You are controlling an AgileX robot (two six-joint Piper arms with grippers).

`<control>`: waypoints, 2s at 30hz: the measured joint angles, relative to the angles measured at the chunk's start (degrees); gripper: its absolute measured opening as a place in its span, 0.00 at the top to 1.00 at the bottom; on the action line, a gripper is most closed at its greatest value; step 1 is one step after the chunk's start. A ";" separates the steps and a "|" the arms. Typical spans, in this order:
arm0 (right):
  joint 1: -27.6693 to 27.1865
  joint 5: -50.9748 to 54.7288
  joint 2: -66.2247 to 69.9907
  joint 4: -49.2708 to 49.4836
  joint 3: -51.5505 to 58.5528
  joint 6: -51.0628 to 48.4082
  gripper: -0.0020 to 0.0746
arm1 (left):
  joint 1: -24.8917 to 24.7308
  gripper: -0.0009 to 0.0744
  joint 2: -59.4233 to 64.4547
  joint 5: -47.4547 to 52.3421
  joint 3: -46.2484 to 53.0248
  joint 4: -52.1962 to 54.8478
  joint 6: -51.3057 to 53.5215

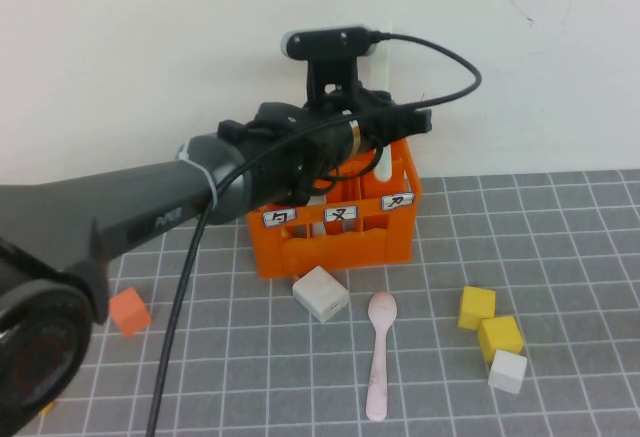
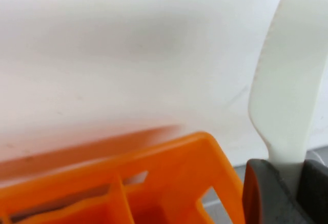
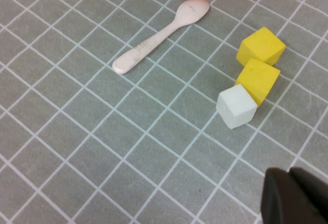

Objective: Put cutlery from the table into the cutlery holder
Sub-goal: Place the knife on the box, then pick up the spoon

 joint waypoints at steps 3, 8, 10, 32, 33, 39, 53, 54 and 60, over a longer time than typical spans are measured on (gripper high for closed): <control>0.00 0.00 0.00 -0.08 0.00 0.00 0.98 | -0.10 0.87 1.27 -0.66 -0.47 0.20 0.00; 0.00 0.00 0.00 -0.21 0.00 0.00 0.98 | -0.10 0.85 2.62 -0.89 -0.93 0.24 5.22; 0.00 0.00 0.00 -0.25 0.00 0.00 0.98 | -0.10 0.78 2.66 -1.65 -1.06 0.33 7.09; 0.00 0.00 0.00 -0.61 0.00 0.00 0.98 | -0.10 0.98 -21.05 -4.66 0.85 0.59 17.70; 0.00 0.00 0.00 -0.70 0.00 0.00 0.98 | -0.10 0.98 -23.44 -5.06 1.87 0.59 17.85; 0.00 0.00 0.00 -0.70 0.00 -0.43 0.98 | -0.10 0.99 -34.81 -12.94 11.30 0.63 19.38; 0.00 6.10 0.00 -2.16 -1.33 -1.90 0.98 | -0.10 0.99 -39.77 -11.01 38.47 1.24 20.54; 0.00 6.38 0.00 -3.06 -2.04 -1.13 0.98 | -0.10 0.99 -39.77 -7.42 39.80 1.24 21.08; 0.00 6.76 0.00 -9.58 -6.03 4.39 0.98 | -0.10 0.99 -39.77 19.60 43.18 -24.78 38.09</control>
